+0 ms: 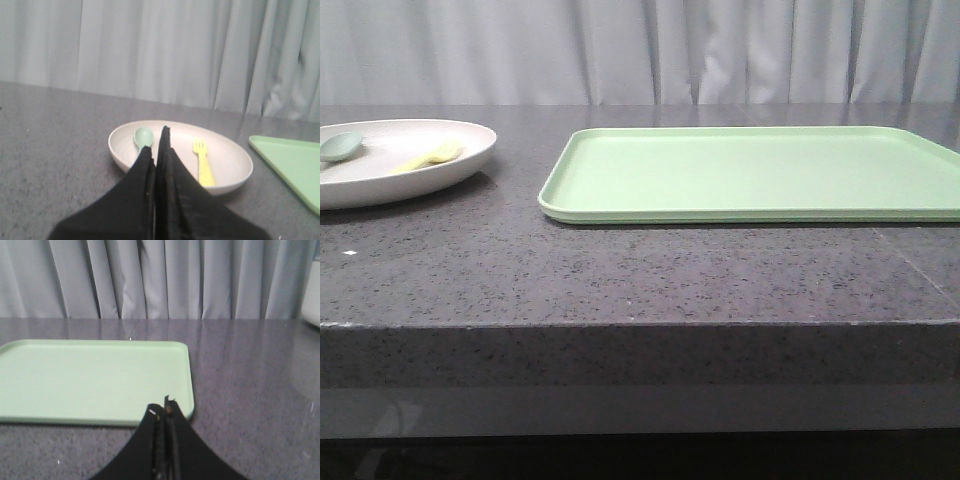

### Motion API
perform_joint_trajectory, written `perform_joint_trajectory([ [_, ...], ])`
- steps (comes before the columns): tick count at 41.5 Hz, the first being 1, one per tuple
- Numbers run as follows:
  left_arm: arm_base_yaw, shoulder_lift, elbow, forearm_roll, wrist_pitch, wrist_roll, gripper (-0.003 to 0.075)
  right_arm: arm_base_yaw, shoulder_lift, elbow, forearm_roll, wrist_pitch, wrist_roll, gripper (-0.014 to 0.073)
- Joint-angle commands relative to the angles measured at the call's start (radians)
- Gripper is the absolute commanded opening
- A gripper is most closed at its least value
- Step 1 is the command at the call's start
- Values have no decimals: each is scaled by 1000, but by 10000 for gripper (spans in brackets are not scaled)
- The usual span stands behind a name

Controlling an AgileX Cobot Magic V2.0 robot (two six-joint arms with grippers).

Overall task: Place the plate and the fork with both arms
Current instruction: 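Move the left gripper over the cream plate holding the spoon and fork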

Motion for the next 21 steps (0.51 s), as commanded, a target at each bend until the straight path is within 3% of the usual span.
perform_joint_trajectory([
  [1, 0, -14, -124, -6, -108, -8, -20, 3, -17, -135, -12, -21, -7, -68],
  [7, 0, 60, -358, -2, 21, -8, -20, 3, 55, -323, -16, 106, -7, -68],
  [15, 0, 267, -627, 1, 291, -8, -20, 3, 246, -538, -16, 257, -7, -68],
  [21, 0, 404, -739, 1, 503, -8, -20, 3, 364, -618, -16, 339, -7, -68],
])
